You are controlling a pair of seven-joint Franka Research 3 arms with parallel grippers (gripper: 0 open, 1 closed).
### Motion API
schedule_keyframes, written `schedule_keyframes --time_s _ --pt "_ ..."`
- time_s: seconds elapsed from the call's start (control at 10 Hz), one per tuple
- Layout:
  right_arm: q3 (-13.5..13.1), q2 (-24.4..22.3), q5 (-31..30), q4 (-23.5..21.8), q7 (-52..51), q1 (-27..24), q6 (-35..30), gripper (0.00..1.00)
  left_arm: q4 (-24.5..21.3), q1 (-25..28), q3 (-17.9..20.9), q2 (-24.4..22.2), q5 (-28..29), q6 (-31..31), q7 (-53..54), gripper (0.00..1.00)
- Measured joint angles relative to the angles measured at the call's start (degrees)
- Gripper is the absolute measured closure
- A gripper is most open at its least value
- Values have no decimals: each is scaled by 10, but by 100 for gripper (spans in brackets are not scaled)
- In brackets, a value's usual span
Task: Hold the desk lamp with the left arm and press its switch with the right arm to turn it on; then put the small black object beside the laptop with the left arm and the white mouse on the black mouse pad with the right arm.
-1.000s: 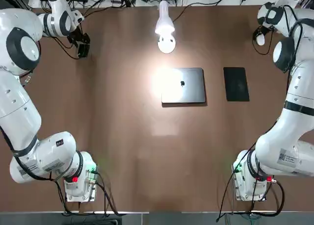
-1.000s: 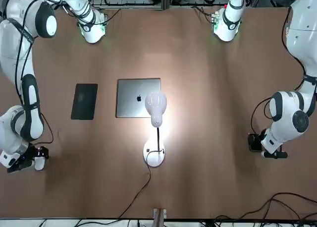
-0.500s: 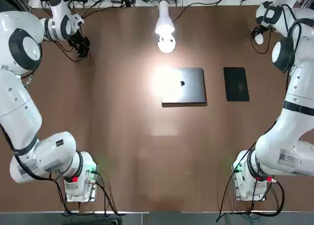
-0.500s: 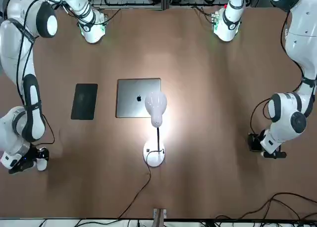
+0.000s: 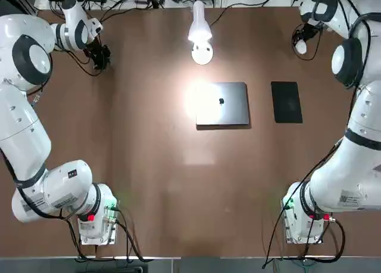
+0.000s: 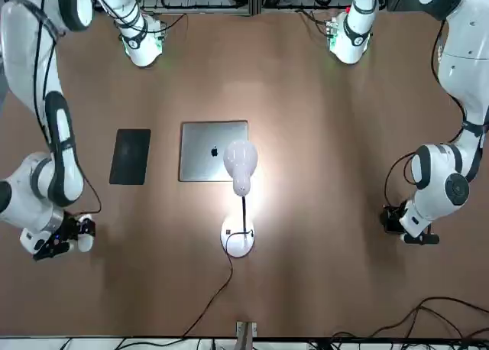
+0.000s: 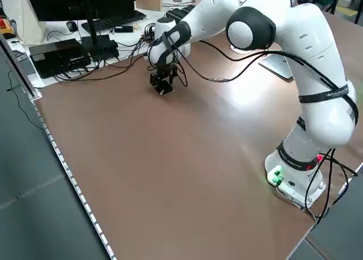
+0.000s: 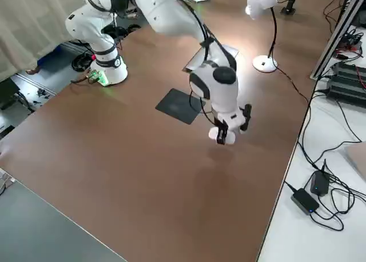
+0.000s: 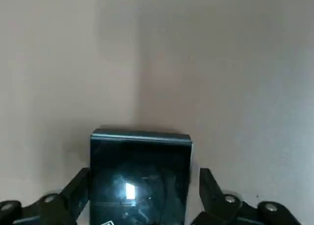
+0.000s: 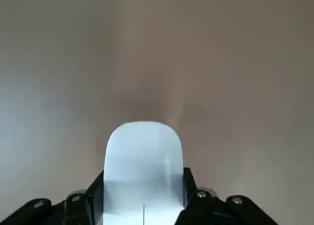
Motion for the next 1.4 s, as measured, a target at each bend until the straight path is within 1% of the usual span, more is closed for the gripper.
schedule_keyframes --time_s 0.1,0.2,0.4,0.5,0.6,0.7,0.9,1.0,1.1,1.2,1.4 --pt "0 -58 0 -75 34 24 -1 38 1 0 1 0 0 1 0 17" --pt "-1 -109 0 -144 65 42 0 38 2 0 1 0 0 1 0 20" --pt "-1 -187 0 -260 95 54 18 38 1 1 1 -1 0 2 -1 20" --pt "-4 -209 0 -308 96 54 45 38 -2 1 -1 -8 0 2 -3 20" --pt "-6 -219 0 -351 101 53 79 38 -15 1 -9 -27 0 2 -16 20" --pt "-7 -220 0 -381 114 53 102 38 -42 1 -26 -56 0 1 -40 20" --pt "-6 -220 0 -411 136 55 109 38 -112 -5 -85 -114 0 0 -122 20" --pt "-6 -220 0 -419 140 55 109 38 -138 -11 -114 -129 0 0 -159 20" --pt "-5 -220 0 -424 142 55 109 38 -156 -21 -139 -134 0 0 -198 20" --pt "-5 -220 0 -426 143 56 109 38 -165 -46 -152 -134 0 0 -243 20" --pt "-3 -220 0 -428 149 64 112 38 -170 -122 -155 -134 0 0 -342 20"
